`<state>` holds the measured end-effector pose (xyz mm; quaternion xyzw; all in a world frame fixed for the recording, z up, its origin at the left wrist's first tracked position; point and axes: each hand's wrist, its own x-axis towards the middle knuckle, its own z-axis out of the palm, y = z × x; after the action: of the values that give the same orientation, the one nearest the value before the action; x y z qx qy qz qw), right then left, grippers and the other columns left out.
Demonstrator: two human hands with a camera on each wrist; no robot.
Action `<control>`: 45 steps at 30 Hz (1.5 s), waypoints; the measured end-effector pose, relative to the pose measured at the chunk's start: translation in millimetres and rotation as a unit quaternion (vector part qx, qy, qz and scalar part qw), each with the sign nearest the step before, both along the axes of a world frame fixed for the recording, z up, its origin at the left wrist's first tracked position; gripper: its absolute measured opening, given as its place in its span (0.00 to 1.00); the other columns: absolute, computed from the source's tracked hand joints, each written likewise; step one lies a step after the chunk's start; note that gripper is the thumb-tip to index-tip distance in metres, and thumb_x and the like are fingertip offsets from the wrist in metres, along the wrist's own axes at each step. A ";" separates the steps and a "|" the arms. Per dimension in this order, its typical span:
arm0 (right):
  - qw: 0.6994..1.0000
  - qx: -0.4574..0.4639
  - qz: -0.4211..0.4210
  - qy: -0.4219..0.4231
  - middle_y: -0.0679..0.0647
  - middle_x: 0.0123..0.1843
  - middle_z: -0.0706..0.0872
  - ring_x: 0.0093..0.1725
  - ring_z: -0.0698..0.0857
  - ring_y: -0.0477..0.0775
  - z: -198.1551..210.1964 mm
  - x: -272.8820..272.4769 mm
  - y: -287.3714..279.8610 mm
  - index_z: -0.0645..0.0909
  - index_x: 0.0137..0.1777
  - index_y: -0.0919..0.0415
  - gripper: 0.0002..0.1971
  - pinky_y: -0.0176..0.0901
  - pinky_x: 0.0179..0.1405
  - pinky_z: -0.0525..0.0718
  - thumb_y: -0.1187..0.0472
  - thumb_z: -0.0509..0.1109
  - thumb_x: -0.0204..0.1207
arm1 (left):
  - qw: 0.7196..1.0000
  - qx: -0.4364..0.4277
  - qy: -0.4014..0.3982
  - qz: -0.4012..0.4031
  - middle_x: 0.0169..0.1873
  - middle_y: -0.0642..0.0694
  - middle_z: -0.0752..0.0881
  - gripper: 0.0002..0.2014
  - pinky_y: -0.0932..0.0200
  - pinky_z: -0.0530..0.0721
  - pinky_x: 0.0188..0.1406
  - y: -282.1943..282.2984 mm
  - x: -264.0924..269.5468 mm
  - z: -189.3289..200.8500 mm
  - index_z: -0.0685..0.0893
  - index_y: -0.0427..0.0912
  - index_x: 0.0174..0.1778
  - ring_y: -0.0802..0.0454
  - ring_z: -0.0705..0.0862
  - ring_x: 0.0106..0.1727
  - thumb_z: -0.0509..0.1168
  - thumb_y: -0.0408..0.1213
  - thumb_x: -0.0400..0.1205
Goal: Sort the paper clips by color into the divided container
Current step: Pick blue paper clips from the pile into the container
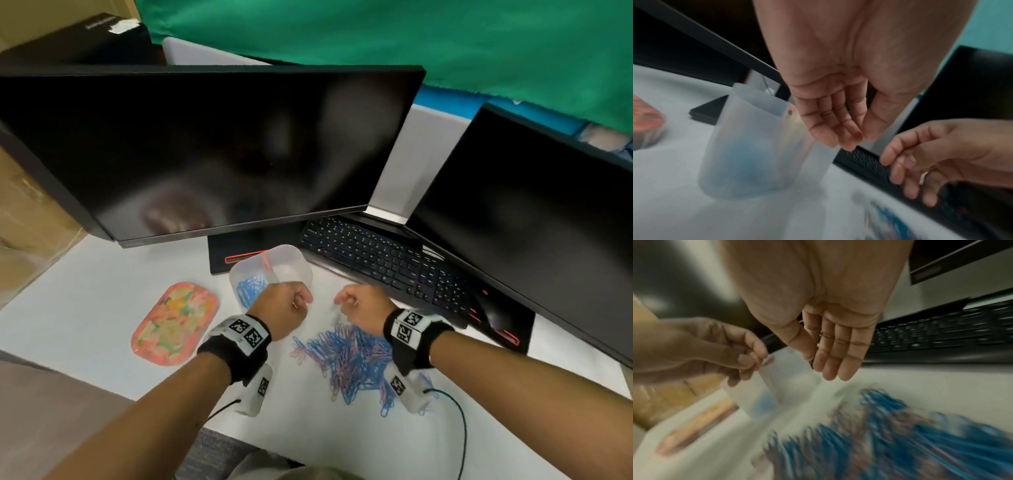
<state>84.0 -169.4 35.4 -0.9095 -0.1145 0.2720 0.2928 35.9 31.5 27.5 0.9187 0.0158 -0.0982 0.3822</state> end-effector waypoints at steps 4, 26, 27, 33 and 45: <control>0.998 -0.051 0.031 0.015 0.50 0.54 0.88 0.52 0.86 0.52 -18.4 -26.1 -35.1 0.85 0.46 0.53 0.14 0.41 0.54 0.84 0.68 0.59 0.75 | 0.984 0.120 0.051 -0.125 0.53 0.47 0.87 0.15 0.60 0.80 0.56 -14.5 -3.0 -29.1 0.87 0.47 0.53 0.47 0.84 0.55 0.59 0.31 0.76; 0.952 -0.131 0.227 -0.159 0.48 0.53 0.76 0.56 0.72 0.51 -55.7 -78.3 -77.7 0.82 0.52 0.54 0.12 0.47 0.61 0.70 0.51 0.60 0.79 | 0.958 0.199 0.106 -0.177 0.53 0.50 0.85 0.10 0.59 0.79 0.54 -9.2 -23.4 -58.3 0.84 0.50 0.51 0.49 0.82 0.56 0.63 0.36 0.77; 0.952 -0.131 0.222 -0.167 0.48 0.52 0.76 0.55 0.73 0.51 -55.2 -76.7 -74.1 0.82 0.49 0.54 0.11 0.47 0.61 0.71 0.52 0.60 0.78 | 0.960 0.193 0.109 -0.170 0.51 0.50 0.86 0.09 0.59 0.80 0.53 -9.4 -23.8 -57.8 0.84 0.51 0.48 0.49 0.83 0.54 0.62 0.35 0.76; 0.957 -0.094 0.212 -0.175 0.51 0.51 0.80 0.53 0.77 0.53 -52.4 -69.6 -49.9 0.81 0.54 0.56 0.10 0.49 0.60 0.75 0.65 0.62 0.77 | 0.972 0.155 0.119 -0.132 0.45 0.52 0.87 0.08 0.59 0.82 0.52 -8.0 -26.6 -55.7 0.84 0.53 0.41 0.49 0.84 0.50 0.62 0.34 0.75; 0.956 -0.075 0.211 -0.190 0.54 0.47 0.81 0.50 0.78 0.56 -57.7 -49.4 -37.5 0.87 0.49 0.59 0.08 0.47 0.49 0.78 0.63 0.65 0.78 | 0.993 0.003 0.115 -0.008 0.30 0.50 0.87 0.13 0.64 0.80 0.35 -13.0 -22.8 -44.2 0.79 0.48 0.27 0.55 0.83 0.33 0.76 0.42 0.72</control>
<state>34.6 -206.8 -22.3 -0.9189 -0.3362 0.1575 0.1330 13.2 18.5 -16.8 0.9023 0.0528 -0.2065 0.3747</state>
